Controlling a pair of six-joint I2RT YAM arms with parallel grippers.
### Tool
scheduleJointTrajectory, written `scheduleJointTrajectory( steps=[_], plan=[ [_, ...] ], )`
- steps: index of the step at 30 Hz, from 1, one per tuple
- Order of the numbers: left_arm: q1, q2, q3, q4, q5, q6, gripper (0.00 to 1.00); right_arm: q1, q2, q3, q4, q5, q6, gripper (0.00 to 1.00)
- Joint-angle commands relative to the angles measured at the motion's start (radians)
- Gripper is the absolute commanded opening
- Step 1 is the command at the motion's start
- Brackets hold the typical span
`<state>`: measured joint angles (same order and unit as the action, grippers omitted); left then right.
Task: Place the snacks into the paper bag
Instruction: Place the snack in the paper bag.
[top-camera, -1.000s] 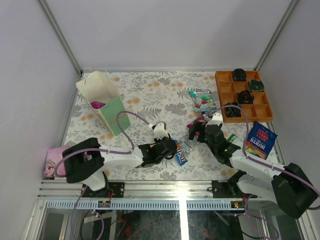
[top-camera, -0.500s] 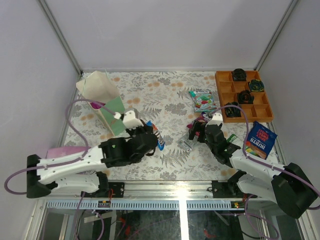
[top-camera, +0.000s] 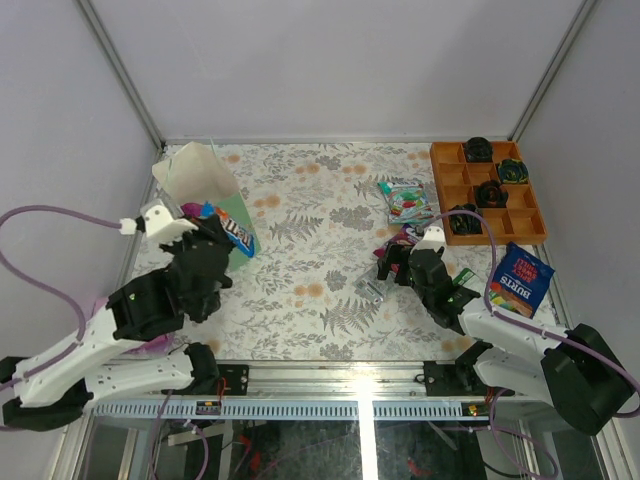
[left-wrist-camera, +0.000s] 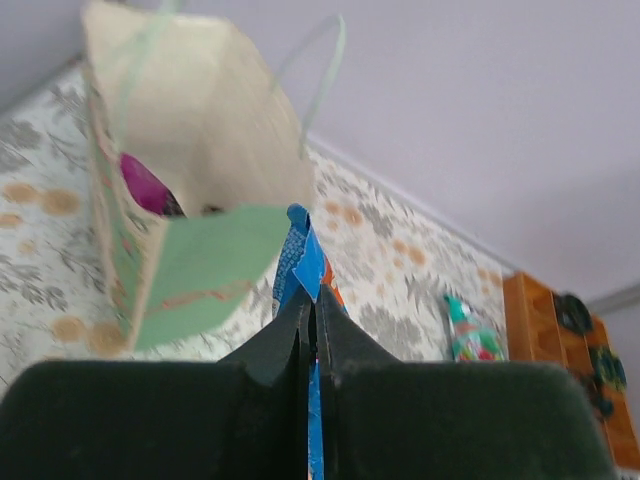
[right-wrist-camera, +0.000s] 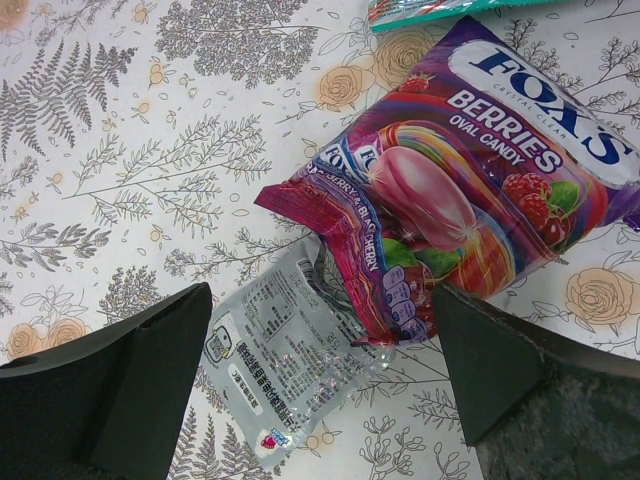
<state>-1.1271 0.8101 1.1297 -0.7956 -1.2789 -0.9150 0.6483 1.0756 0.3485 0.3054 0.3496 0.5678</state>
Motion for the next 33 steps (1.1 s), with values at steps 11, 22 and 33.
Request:
scheduleJointTrajectory(
  steps=[11,22,33],
  plan=[
    [0.401,0.107,0.117,0.415,0.170,0.501,0.00,0.008,-0.006,0.026,0.037,0.018,0.002,0.99],
    [0.786,0.281,0.158,0.441,0.479,0.480,0.00,0.008,0.006,0.030,0.038,0.016,0.001,0.99],
    [0.863,0.392,0.106,0.510,0.601,0.495,0.00,0.009,0.016,0.033,0.042,0.018,-0.002,0.99]
  ],
)
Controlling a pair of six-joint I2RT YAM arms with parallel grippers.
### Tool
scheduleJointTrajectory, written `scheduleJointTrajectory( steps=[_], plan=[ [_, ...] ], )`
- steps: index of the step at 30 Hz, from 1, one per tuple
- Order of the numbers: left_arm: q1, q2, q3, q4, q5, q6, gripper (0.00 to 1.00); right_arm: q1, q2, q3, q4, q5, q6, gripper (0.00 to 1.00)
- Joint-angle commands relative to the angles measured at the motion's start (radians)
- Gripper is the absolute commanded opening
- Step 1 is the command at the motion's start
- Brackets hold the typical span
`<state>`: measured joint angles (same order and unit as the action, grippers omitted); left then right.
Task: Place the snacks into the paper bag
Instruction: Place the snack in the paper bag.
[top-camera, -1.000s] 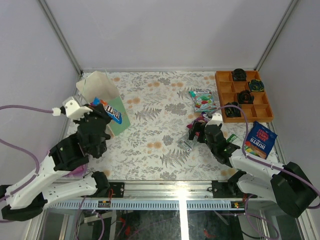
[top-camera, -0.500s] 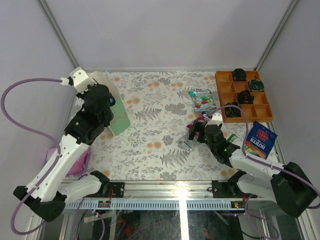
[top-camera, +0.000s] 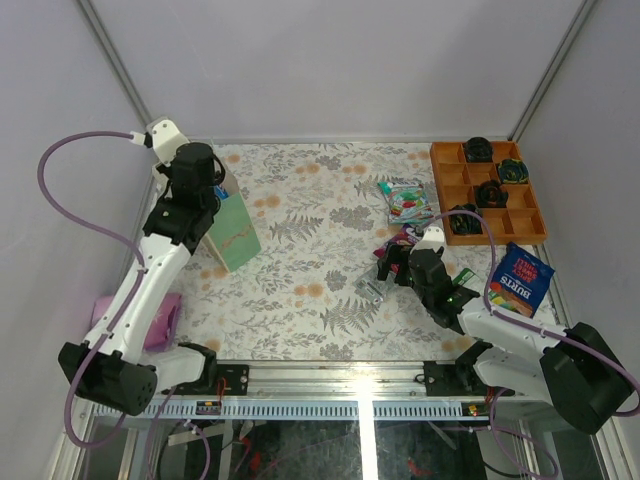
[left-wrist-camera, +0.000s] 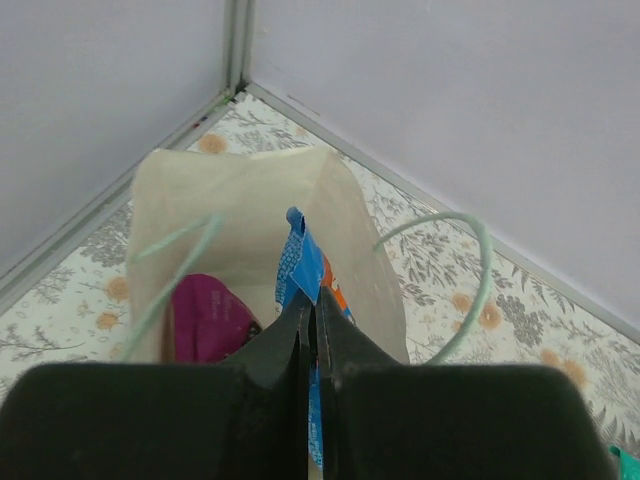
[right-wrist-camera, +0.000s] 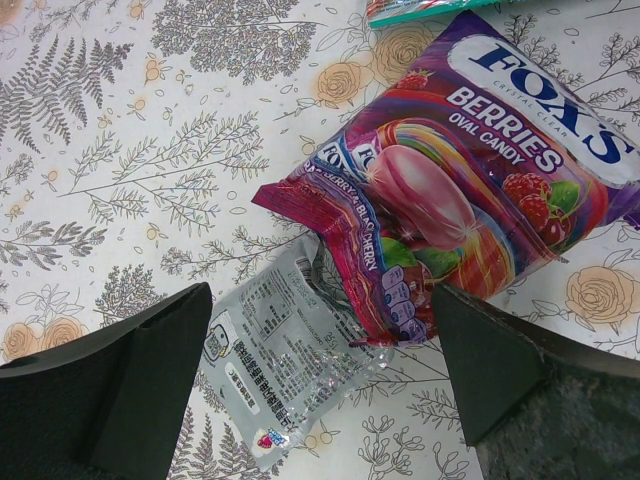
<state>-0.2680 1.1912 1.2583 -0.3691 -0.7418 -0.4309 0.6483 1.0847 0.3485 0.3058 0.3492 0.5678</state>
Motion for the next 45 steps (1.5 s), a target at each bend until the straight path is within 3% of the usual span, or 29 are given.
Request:
scheduleJointTrajectory(
  steps=[1,5,8,12,15,19,25,33,39,45],
  plan=[
    [0.004,0.009,-0.038,0.080,0.081,0.003,0.00,0.008,0.009,0.033,0.040,0.020,-0.002,0.99],
    [0.003,-0.029,-0.123,0.113,0.120,-0.020,0.00,0.008,0.016,0.036,0.041,0.016,-0.002,0.99],
    [0.003,-0.038,-0.122,0.072,0.129,-0.041,0.06,0.009,0.017,0.038,0.040,0.015,-0.002,0.99],
    [-0.006,-0.049,-0.140,0.047,0.143,-0.079,0.06,0.008,0.016,0.039,0.041,0.012,-0.002,0.99],
    [-0.013,-0.049,-0.149,0.043,0.138,-0.082,0.30,0.008,0.009,0.037,0.035,0.012,-0.001,0.99],
    [-0.020,-0.051,-0.109,0.006,0.114,-0.076,0.46,0.008,-0.006,0.032,0.035,0.016,0.000,0.99],
    [-0.085,-0.091,-0.063,-0.022,0.095,-0.067,0.47,0.008,-0.003,0.033,0.039,0.012,0.000,0.99],
    [-0.425,-0.066,0.002,-0.036,-0.064,-0.071,0.49,0.009,-0.031,0.022,0.034,0.031,0.003,0.99],
    [-0.548,-0.021,-0.089,0.005,-0.009,-0.138,0.51,0.008,-0.097,-0.006,0.043,0.047,0.005,0.99],
    [-0.611,0.002,-0.260,0.163,0.097,-0.176,0.53,0.008,-0.214,-0.066,0.060,0.088,0.006,1.00]
  ],
)
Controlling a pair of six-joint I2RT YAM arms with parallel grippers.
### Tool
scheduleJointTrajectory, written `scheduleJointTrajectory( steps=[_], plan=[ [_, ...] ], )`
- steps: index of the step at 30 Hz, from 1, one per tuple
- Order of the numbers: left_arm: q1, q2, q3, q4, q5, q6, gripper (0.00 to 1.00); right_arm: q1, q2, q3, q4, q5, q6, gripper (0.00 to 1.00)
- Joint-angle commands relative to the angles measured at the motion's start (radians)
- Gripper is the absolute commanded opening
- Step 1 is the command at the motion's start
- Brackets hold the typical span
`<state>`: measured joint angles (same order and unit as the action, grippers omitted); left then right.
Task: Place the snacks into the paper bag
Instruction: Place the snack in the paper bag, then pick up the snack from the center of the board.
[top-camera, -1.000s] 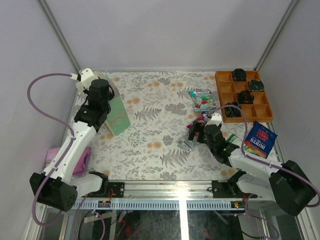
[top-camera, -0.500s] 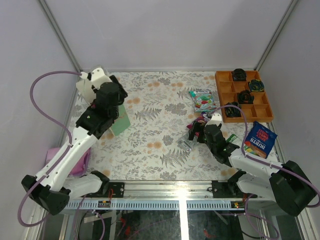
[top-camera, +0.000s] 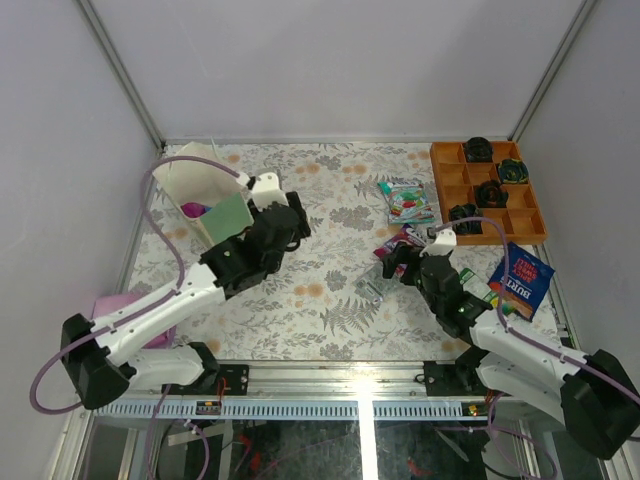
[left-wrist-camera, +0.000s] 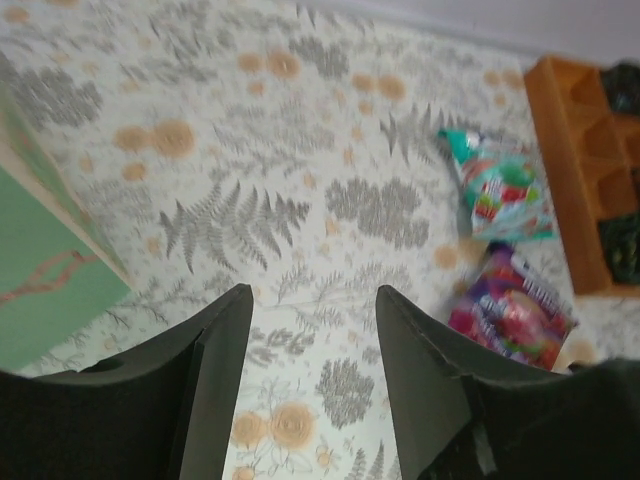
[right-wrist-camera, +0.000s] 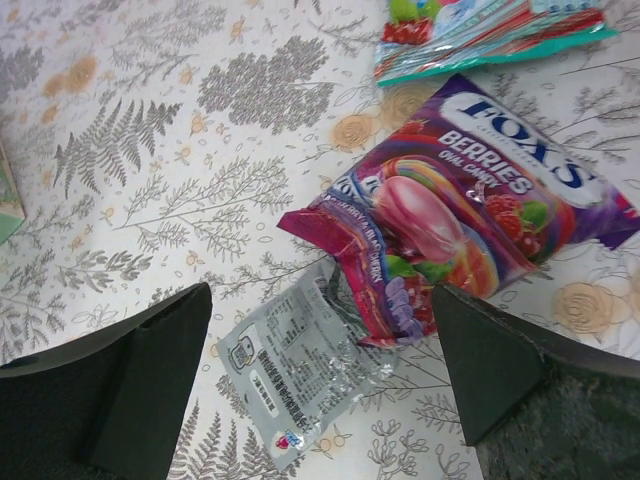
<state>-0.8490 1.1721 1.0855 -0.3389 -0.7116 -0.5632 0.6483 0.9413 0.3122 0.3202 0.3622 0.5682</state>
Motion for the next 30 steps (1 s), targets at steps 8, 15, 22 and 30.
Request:
scheduleJointTrajectory(
  steps=[8,15,22,30],
  plan=[
    [-0.055,0.109,-0.271,0.374,0.272,-0.023,0.61,0.007,-0.128,-0.035,-0.047,0.254,0.062,0.99],
    [-0.071,0.239,-0.304,0.543,0.387,0.003,0.62,0.008,-0.134,-0.034,-0.085,0.322,0.097,0.99],
    [-0.081,0.445,-0.229,0.710,0.505,0.003,0.63,0.008,-0.197,-0.049,-0.137,0.405,0.129,0.99],
    [-0.082,0.608,-0.160,0.876,0.571,-0.011,0.61,0.008,-0.198,-0.044,-0.152,0.424,0.139,0.99]
  ],
)
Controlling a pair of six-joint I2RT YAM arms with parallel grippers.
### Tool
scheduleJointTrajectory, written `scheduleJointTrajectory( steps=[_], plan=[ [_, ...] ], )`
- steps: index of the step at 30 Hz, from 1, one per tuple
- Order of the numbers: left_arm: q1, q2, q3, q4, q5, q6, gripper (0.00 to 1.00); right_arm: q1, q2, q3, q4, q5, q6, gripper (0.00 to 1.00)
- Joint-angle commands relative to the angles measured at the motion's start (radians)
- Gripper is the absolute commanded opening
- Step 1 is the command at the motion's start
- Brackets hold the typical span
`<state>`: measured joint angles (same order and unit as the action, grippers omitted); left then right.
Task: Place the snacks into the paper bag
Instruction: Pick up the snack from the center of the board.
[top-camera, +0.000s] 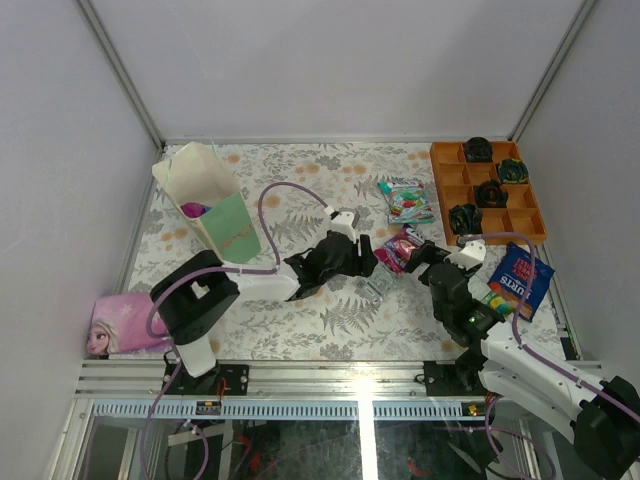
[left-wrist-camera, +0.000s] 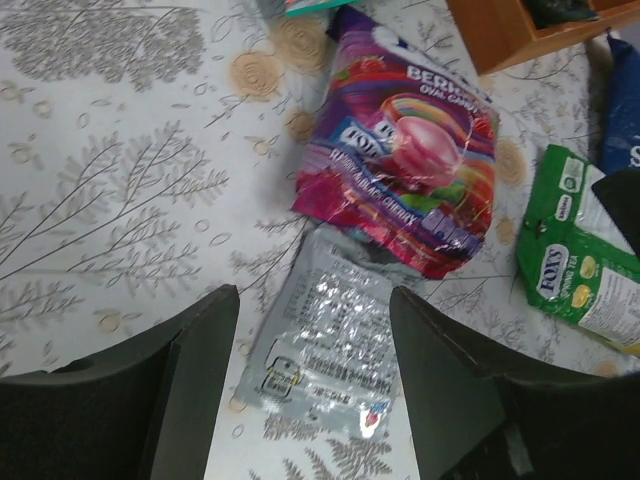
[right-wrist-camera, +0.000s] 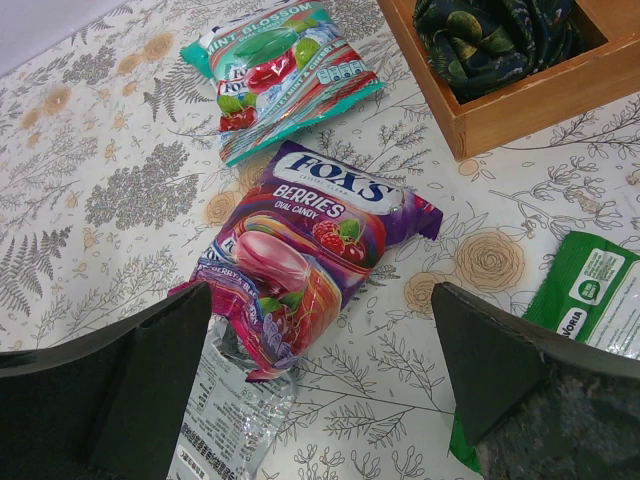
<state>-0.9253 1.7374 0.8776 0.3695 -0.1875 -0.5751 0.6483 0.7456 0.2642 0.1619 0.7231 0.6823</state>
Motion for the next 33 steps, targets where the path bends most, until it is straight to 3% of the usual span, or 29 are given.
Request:
scheduleJointTrajectory(
  steps=[1,7,20,33],
  plan=[
    [-0.007,0.057,0.060,0.178,0.049,0.005,0.61,0.008,-0.001,0.005,0.007,0.064,0.025,0.99],
    [-0.005,0.137,0.103,0.254,0.053,0.028,0.60,0.008,0.015,0.014,0.001,0.067,0.026,0.99],
    [0.023,0.259,0.186,0.250,0.075,-0.001,0.60,0.008,0.018,0.011,0.005,0.065,0.023,0.99],
    [0.045,0.272,0.174,0.269,0.084,-0.008,0.57,0.008,0.029,0.014,0.015,0.056,0.022,0.99]
  ],
)
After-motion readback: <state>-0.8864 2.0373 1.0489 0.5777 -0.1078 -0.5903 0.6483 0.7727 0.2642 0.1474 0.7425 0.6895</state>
